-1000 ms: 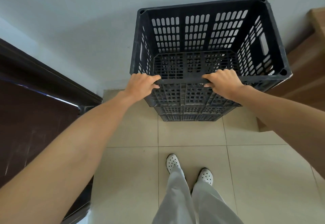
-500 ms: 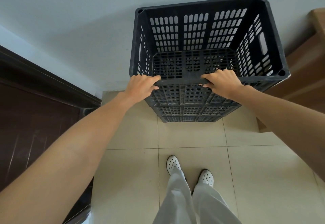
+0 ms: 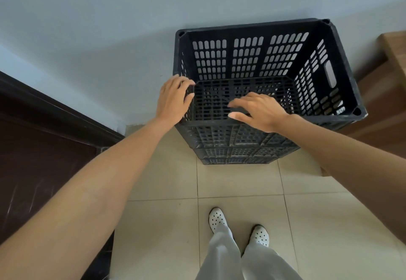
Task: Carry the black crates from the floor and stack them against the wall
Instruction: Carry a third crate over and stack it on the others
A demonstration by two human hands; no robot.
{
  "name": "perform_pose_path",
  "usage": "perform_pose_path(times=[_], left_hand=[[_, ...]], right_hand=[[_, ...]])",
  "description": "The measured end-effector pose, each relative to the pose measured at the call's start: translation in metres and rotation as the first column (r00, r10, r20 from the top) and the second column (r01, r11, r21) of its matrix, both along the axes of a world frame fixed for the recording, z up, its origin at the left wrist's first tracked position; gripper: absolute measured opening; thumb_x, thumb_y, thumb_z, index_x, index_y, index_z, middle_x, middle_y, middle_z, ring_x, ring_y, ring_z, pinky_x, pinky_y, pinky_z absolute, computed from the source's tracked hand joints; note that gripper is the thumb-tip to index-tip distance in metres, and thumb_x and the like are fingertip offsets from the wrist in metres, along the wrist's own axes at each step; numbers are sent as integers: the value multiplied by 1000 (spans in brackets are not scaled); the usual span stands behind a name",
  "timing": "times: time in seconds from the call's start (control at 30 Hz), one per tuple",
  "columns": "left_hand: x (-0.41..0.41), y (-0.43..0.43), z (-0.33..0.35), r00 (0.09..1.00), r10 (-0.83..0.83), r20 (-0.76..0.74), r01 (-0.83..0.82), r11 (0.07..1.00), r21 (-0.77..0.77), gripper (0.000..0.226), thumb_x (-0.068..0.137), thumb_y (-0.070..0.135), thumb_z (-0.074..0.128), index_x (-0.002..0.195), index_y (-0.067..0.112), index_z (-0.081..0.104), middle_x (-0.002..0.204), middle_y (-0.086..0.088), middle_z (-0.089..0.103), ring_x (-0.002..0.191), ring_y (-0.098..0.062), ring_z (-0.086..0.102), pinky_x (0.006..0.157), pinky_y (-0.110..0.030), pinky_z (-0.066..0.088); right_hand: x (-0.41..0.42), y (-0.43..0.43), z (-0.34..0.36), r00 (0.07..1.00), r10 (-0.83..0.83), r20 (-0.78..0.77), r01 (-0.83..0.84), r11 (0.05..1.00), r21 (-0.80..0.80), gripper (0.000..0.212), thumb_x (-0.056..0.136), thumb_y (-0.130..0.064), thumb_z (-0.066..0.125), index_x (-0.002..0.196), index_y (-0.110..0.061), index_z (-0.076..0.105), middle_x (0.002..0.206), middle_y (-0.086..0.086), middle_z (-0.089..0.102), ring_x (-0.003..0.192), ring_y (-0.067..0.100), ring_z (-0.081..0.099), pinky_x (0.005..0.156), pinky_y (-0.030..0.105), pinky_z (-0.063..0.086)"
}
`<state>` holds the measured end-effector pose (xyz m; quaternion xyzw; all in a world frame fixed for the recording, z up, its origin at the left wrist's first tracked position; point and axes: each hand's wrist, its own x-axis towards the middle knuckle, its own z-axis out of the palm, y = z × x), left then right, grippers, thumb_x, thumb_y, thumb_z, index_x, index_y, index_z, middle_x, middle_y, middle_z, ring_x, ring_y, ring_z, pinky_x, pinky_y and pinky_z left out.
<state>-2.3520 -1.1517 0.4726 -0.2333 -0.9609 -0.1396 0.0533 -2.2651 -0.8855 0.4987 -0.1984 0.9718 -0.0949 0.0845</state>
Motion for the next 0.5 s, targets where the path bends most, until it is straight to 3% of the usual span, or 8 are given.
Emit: perform_pose_path(times=[0.13, 0.23, 0.33, 0.5], left_hand=[[-13, 1, -2, 951, 215, 224, -233, 971, 57, 76, 94, 26, 61, 154, 10, 17, 161, -9, 20, 148, -24, 23, 117, -40, 27], [-33, 8, 1, 886, 288, 364, -334, 940, 68, 86, 95, 27, 59, 155, 7, 1, 164, -9, 2, 150, -23, 15, 114, -41, 31], [-65, 16, 1, 809, 350, 472, -431, 899, 72, 83, 95, 27, 59, 155, 7, 5, 163, -10, 11, 148, -25, 22, 113, -43, 32], [-117, 23, -2, 764, 382, 520, -509, 852, 122, 62, 95, 18, 53, 150, 8, 28, 147, -13, 46, 131, -29, 49, 104, -42, 45]], right_hand=[[-46, -44, -1, 1000, -24, -10, 24, 999, -26, 49, 104, -41, 33, 149, -22, 30, 140, 6, 53, 130, 28, 46, 99, 43, 43], [-88, -70, -2, 1000, 5, -22, -6, 1000, -26, 63, 99, -14, 46, 154, -15, 16, 155, 9, 33, 142, 28, 32, 111, 44, 36], [-132, -92, -4, 998, 61, -32, -60, 998, 18, 87, 86, 5, 51, 156, -13, 2, 164, 8, 7, 151, 26, 8, 122, 43, 18], [-199, -123, -15, 971, 226, -72, -214, 966, 145, 80, 92, -1, 44, 155, -7, -5, 163, 11, -9, 151, 25, -9, 122, 38, 0]])
